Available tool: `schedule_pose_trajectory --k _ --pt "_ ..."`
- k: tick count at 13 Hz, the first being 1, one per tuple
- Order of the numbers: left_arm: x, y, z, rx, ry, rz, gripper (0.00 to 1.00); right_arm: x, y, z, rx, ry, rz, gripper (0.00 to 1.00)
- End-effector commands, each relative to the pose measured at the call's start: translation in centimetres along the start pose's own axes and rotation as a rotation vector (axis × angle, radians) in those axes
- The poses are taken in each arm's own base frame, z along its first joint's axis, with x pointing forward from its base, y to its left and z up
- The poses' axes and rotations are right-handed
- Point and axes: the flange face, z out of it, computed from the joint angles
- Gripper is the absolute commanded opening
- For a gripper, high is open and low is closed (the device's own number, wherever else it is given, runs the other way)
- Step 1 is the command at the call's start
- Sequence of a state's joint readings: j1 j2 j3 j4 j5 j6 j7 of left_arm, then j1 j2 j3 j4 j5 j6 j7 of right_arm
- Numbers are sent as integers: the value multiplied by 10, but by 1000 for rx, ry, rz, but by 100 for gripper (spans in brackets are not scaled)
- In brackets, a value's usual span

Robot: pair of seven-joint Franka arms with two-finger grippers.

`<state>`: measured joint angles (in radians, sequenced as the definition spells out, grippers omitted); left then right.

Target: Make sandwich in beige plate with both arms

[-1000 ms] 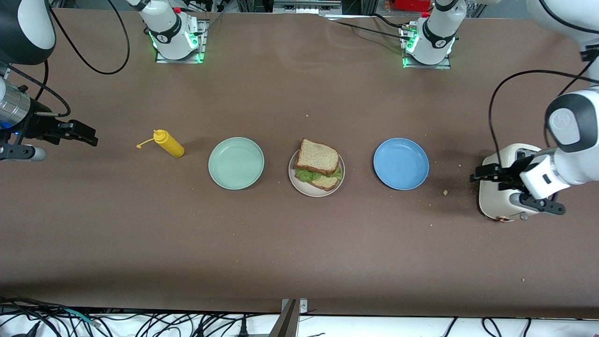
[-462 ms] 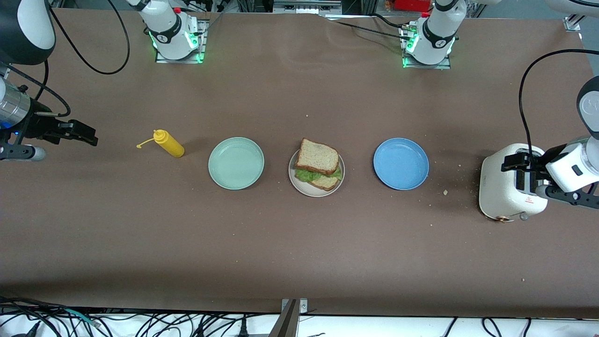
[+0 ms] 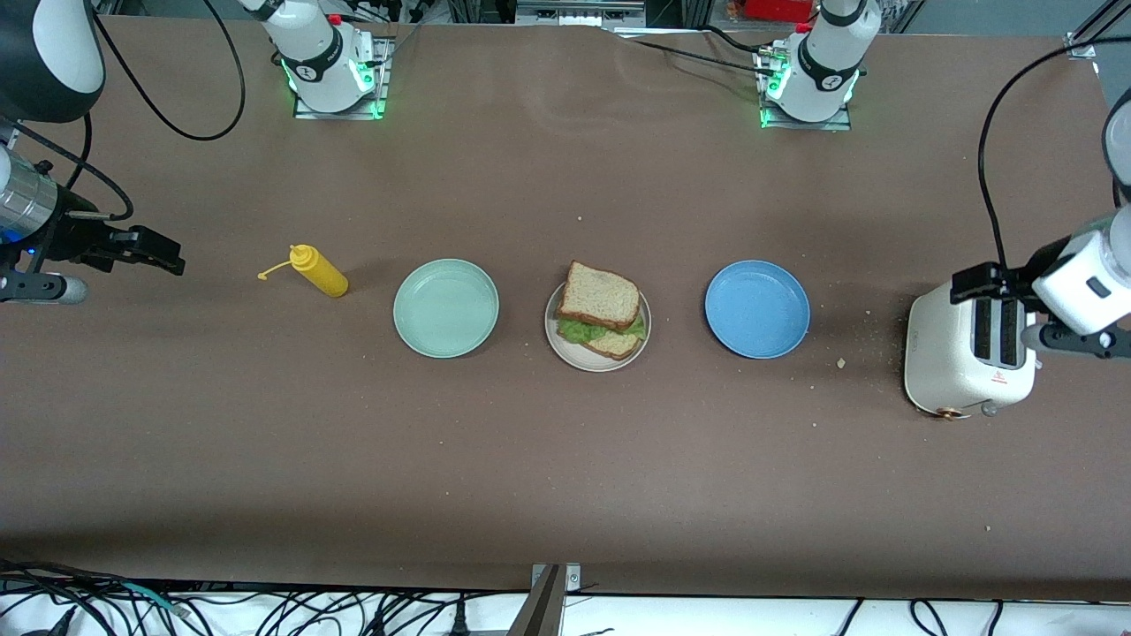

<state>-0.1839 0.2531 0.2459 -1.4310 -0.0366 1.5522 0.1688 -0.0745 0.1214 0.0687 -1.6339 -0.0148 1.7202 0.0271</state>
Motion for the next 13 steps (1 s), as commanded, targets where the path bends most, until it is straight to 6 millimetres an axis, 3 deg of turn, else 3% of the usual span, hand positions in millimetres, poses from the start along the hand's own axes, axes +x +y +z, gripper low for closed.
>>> schedule_pose_trajectory --k 1,4,8,13 --pt "-45 4 -23 -4 -12 1 100 -2 1 -6 2 0 9 100" --pt "-74 15 -47 -20 -54 18 100 -2 1 -5 2 -2 9 100" --pt "-97 31 -75 -8 -27 4 100 -2 2 -6 5 0 14 100" --pt "-104 44 -88 21 11 4 100 -2 3 -5 4 -2 12 100"
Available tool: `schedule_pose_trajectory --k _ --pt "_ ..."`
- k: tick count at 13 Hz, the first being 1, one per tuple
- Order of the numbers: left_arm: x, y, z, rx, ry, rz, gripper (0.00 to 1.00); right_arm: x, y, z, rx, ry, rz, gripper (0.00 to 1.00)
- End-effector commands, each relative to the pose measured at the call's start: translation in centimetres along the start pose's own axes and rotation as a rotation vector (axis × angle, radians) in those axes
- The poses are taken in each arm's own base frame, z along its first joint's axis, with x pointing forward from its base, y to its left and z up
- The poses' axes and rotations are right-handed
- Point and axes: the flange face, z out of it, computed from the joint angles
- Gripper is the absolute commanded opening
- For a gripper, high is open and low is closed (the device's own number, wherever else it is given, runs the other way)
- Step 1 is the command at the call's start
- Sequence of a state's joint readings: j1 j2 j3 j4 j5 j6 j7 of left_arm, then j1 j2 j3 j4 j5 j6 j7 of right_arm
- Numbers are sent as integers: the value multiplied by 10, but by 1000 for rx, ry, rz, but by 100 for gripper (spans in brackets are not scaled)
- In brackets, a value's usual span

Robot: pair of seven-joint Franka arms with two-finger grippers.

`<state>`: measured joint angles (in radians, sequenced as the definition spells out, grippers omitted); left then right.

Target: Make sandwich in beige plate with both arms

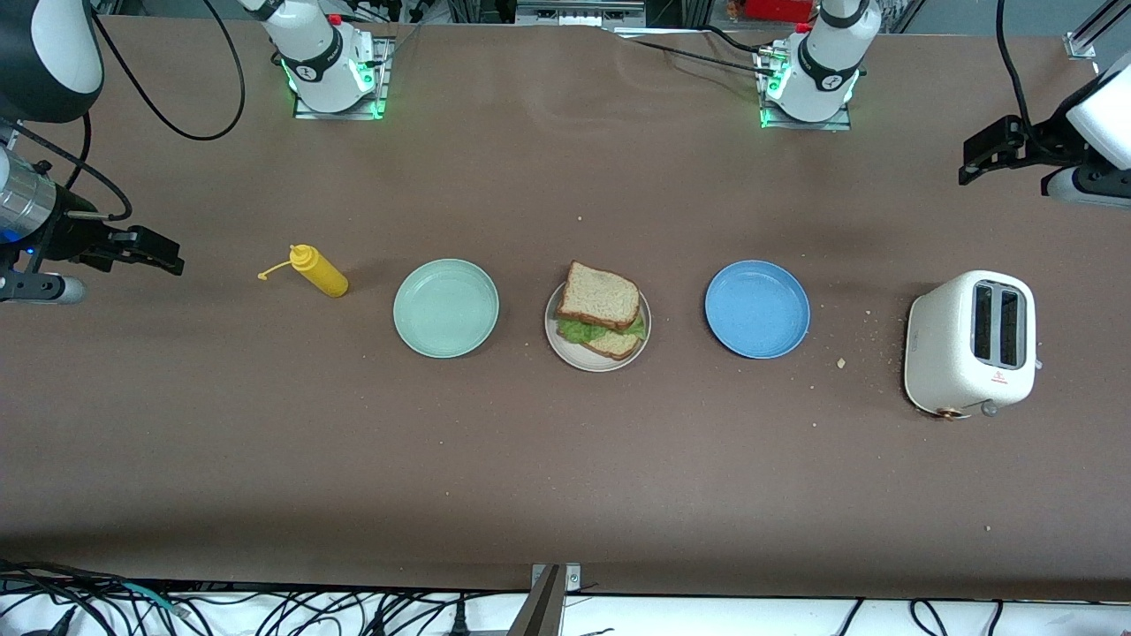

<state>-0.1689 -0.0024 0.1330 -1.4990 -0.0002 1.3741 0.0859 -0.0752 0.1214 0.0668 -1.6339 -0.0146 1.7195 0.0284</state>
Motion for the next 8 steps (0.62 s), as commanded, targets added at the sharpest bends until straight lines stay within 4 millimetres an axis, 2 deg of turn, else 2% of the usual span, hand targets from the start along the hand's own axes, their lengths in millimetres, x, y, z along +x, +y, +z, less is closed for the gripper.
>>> schedule_pose_trajectory --k 1,8 --pt "-7 -2 0 38 7 -14 100 -2 0 -6 4 0 10 100" --pt "-7 -12 -4 37 30 -33 100 -2 0 -6 4 0 10 100"
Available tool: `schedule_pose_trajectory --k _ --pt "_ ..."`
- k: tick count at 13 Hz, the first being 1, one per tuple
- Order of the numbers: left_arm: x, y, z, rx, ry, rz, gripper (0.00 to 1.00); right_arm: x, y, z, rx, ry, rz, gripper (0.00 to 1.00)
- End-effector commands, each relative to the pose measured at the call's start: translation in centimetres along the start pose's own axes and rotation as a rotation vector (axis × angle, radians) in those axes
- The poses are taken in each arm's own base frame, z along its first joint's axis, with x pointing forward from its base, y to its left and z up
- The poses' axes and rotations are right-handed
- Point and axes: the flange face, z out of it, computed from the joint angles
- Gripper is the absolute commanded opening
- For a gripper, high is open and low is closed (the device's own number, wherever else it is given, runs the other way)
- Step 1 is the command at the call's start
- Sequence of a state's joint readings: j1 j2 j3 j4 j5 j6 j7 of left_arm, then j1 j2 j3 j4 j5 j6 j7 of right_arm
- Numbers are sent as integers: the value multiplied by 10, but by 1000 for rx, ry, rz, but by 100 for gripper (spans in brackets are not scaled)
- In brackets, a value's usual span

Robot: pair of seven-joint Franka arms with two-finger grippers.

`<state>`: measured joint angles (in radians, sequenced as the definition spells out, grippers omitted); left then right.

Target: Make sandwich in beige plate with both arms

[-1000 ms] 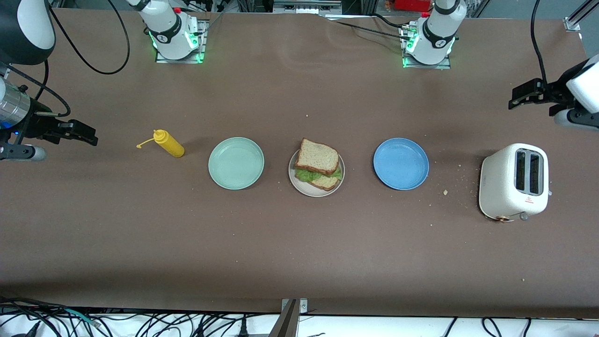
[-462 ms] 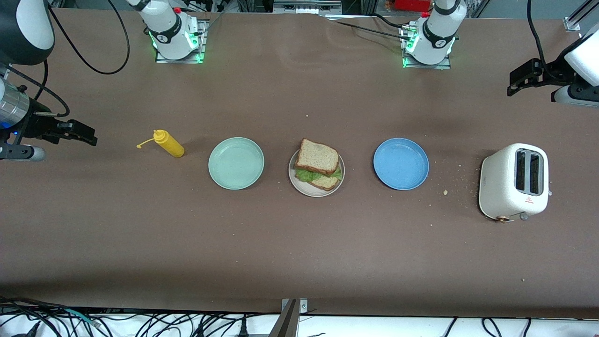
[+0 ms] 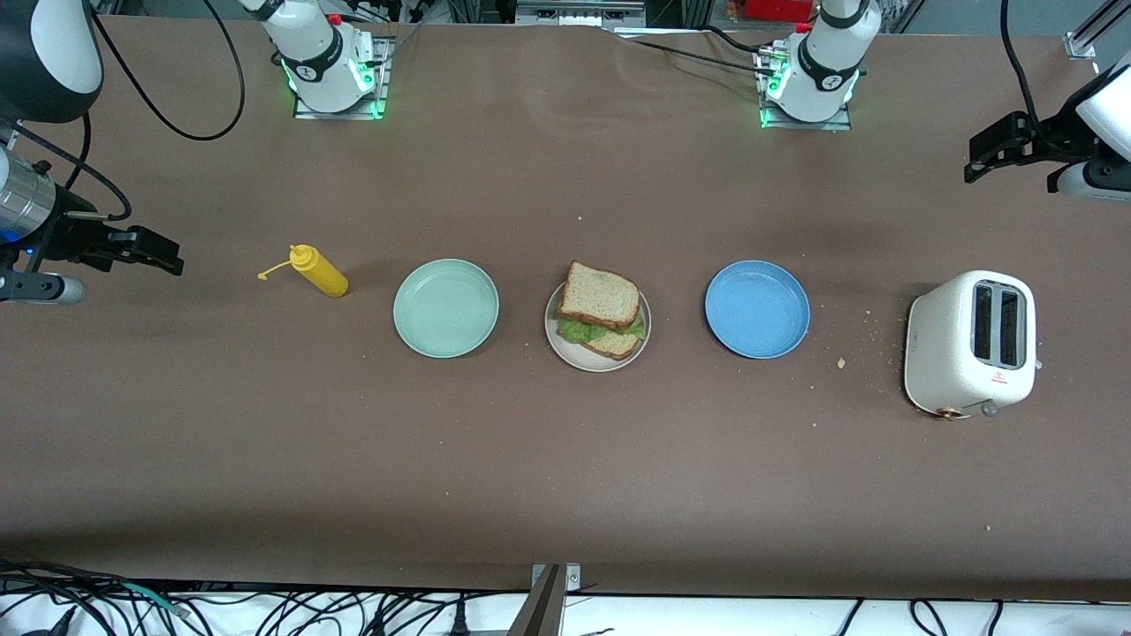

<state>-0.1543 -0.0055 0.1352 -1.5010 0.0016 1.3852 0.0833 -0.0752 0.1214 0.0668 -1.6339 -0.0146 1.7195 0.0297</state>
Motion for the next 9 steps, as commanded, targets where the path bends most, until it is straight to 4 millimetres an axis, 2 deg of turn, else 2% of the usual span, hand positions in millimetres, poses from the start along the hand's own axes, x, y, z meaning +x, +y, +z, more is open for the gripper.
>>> schedule_pose_trajectory --k 1,9 --pt "-5 -3 -2 38 17 -14 100 -2 0 -6 4 0 7 100" --pt "-2 -9 1 43 22 -22 100 -2 0 -6 4 0 7 100"
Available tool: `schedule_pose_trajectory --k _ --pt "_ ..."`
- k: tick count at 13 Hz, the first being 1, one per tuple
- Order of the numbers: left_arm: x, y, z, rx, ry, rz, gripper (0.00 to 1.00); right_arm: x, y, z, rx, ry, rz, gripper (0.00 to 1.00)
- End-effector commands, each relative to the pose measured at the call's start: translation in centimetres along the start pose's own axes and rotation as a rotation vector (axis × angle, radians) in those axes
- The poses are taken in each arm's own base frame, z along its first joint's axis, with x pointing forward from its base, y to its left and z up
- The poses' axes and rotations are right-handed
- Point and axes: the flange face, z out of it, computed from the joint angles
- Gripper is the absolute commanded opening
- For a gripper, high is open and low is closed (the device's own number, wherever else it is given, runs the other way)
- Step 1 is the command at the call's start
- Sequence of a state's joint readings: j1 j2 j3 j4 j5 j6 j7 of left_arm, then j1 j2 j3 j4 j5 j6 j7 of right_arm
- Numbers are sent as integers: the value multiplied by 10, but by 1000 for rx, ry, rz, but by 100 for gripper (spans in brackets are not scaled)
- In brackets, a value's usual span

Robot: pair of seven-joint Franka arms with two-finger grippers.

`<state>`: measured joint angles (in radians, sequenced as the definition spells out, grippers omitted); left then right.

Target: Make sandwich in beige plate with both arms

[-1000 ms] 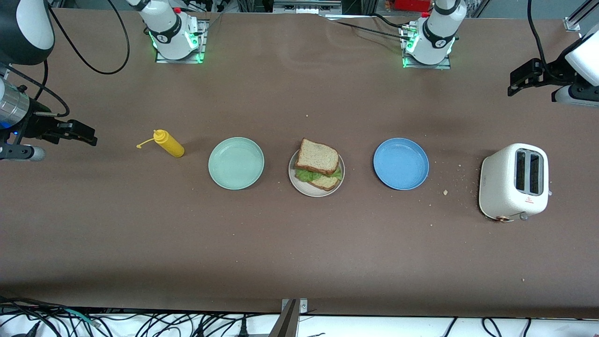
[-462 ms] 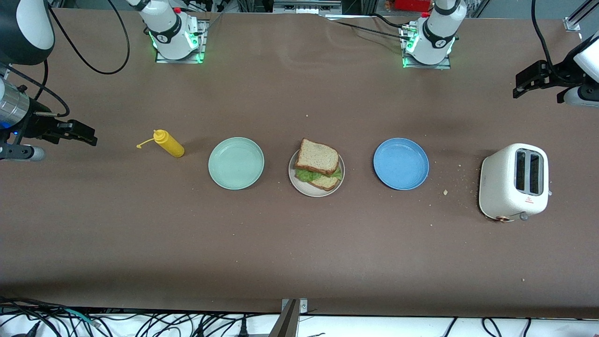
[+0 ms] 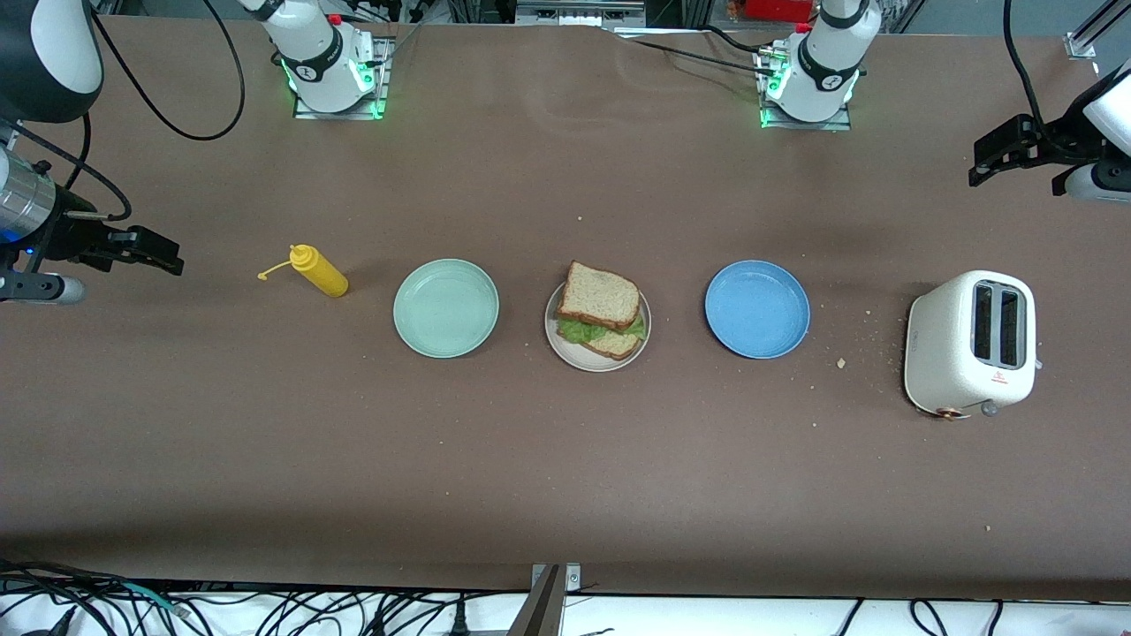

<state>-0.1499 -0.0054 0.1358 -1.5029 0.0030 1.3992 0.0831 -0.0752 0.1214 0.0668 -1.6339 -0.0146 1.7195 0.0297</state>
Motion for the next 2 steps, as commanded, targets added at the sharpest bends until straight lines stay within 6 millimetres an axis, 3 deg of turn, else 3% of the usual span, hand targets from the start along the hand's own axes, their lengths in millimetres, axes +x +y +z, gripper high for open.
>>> schedule_pose_trajectory --k 1,2 --pt "-2 -6 2 41 9 -15 100 -2 0 -6 4 0 7 100" --pt "-3 -10 2 42 9 -19 100 -2 0 -6 4 0 7 100"
